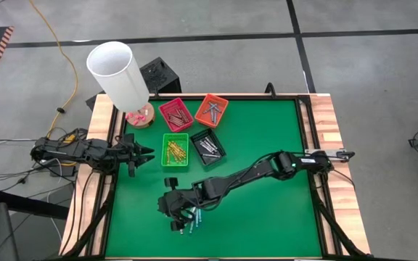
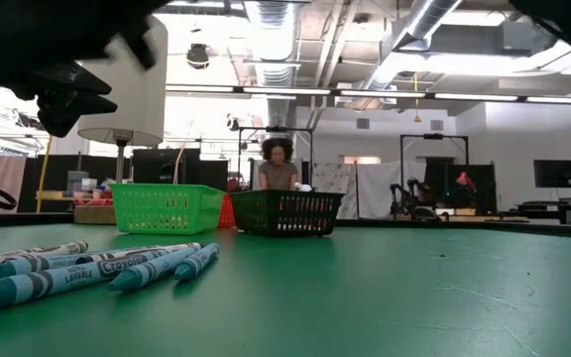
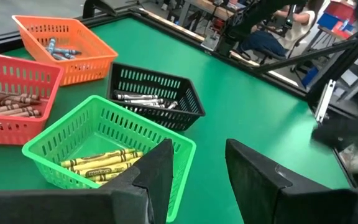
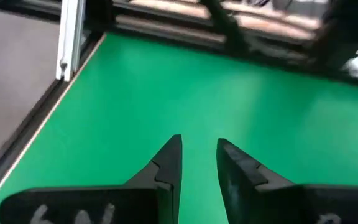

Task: Sort crayons
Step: Put the black crayon into the black bin

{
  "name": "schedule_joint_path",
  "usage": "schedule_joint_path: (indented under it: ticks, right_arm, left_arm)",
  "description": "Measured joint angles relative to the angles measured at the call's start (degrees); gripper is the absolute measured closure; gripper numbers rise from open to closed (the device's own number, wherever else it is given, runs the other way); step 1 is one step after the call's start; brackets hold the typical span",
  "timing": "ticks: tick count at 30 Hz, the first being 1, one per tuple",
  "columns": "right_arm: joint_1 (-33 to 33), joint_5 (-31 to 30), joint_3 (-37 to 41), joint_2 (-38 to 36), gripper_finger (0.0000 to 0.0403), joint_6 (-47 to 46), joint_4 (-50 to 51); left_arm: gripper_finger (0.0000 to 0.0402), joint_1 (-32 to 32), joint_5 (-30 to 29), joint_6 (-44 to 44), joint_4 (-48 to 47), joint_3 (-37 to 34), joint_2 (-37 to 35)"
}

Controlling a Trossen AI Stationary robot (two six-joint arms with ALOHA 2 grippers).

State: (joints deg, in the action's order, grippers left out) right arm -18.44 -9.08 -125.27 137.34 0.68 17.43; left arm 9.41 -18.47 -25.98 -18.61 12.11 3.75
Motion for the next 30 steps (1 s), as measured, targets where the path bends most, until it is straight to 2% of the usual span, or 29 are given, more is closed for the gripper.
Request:
schedule_joint_path:
  ticks: [8, 15, 21, 25, 30]
  right_arm:
    - [0.8, 8.8, 0.0, 3.0, 0.0306, -5.6, -3.6]
    - [1.6, 13.4, 0.0, 3.4, 0.0306, -4.3, -5.5]
    - [2.8, 23.2, 0.0, 5.3, 0.0306, -2.3, -9.5]
    - [3.8, 24.4, 0.0, 5.7, 0.0306, -2.3, -7.2]
    - [4.3, 24.5, 0.0, 6.1, 0.0306, -2.4, 0.9]
  left_arm:
    - [0.0265, 0.0, 0.1, -0.2, 0.0, 0.0, 0.0]
    - [0.0265, 0.0, 0.1, -0.2, 0.0, 0.0, 0.0]
    - [0.0265, 0.0, 0.1, -0.3, 0.0, 0.0, 0.0]
    - [0.0265, 0.0, 0.1, -0.6, 0.0, 0.0, 0.0]
    - [0.0265, 0.0, 0.2, -0.3, 0.0, 0.0, 0.0]
